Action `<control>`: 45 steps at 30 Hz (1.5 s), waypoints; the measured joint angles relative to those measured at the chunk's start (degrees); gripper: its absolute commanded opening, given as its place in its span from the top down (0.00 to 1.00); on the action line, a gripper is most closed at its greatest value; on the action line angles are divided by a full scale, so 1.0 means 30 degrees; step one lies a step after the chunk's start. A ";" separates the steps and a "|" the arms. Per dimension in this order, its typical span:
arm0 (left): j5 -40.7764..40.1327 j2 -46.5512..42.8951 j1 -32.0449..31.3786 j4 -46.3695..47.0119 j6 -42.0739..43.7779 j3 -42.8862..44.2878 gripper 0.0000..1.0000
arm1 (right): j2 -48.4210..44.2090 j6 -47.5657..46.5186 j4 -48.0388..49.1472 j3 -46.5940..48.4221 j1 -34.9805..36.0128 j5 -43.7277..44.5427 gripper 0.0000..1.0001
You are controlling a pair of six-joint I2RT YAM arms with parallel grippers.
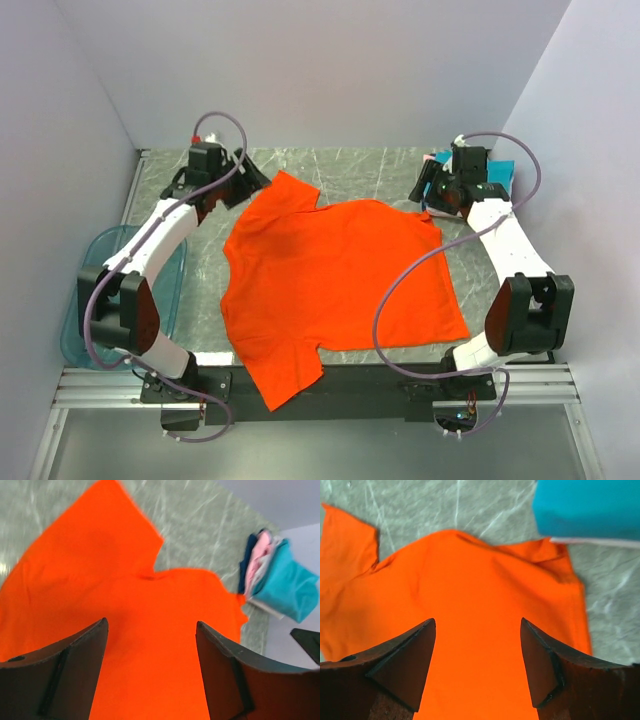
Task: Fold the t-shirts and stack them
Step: Flatten the tshirt out
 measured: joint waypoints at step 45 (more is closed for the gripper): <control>-0.0182 0.7023 -0.1195 -0.3920 0.1778 -0.0590 0.30 | 0.5107 0.1610 -0.1435 -0.3767 0.2084 -0.3140 0.30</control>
